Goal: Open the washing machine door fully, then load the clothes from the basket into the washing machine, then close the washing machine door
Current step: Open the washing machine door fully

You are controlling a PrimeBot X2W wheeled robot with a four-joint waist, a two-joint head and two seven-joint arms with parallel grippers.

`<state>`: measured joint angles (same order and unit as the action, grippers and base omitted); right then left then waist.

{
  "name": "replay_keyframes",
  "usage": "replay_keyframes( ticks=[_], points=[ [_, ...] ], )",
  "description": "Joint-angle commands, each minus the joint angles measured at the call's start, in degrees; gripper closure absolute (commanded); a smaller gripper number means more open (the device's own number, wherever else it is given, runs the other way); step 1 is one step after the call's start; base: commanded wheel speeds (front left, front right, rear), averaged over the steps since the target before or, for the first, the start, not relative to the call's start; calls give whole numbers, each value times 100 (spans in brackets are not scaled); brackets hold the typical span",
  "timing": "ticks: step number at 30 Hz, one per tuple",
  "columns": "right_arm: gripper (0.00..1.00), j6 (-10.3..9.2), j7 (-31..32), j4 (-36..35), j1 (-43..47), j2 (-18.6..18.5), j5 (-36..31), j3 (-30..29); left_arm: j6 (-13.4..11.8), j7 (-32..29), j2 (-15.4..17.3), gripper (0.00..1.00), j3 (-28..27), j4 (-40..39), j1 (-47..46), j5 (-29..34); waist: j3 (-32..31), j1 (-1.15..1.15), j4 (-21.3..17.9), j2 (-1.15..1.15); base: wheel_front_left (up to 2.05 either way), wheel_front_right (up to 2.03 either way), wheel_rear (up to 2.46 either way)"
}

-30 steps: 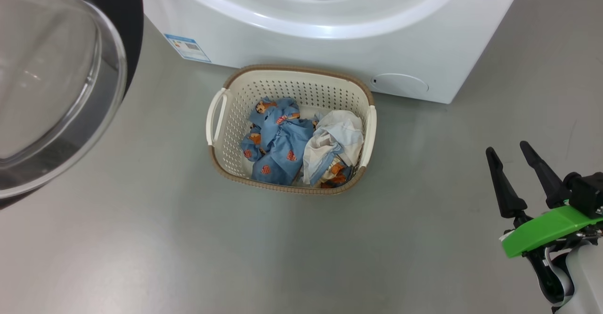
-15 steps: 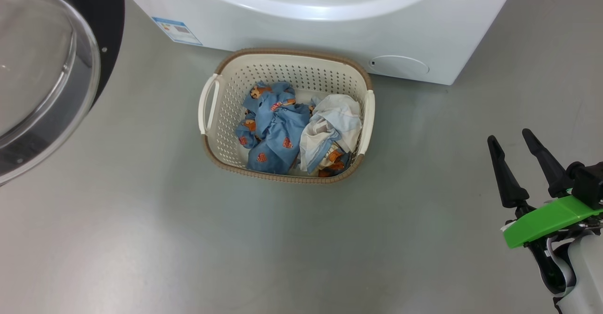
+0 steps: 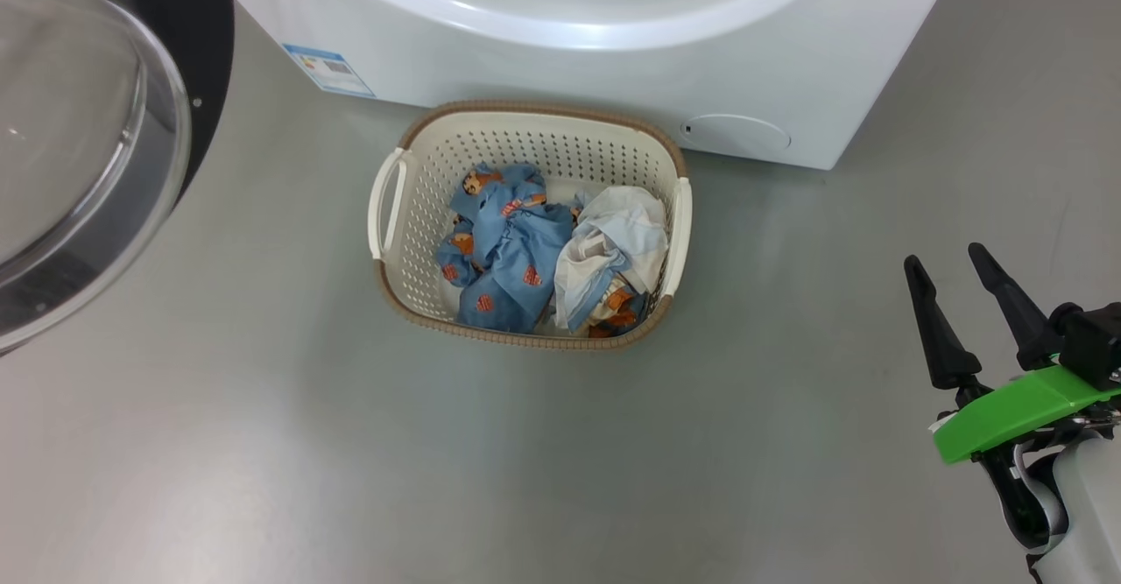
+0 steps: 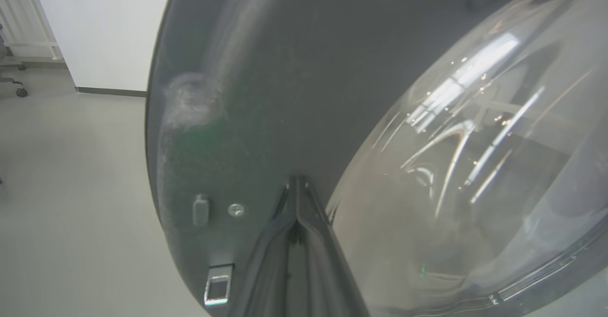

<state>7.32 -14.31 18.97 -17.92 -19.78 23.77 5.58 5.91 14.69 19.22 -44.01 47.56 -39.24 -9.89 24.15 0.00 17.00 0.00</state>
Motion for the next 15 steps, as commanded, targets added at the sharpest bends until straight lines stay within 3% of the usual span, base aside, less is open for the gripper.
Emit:
replay_keyframes(
  ticks=[1, 15],
  points=[
    [0, 17, -69, -99, 14, 7, -15, 139, 56, 30, 321, 100, -101, -243, 154, 73, -118, 0, 10, 0, 0, 0, 0],
    [0, 17, -69, 10, 258, 152, 50, 150, 154, 30, -463, 100, 37, -1202, 1181, -26, -841, 0, 60, 0, 0, 0, 0]
  ],
)
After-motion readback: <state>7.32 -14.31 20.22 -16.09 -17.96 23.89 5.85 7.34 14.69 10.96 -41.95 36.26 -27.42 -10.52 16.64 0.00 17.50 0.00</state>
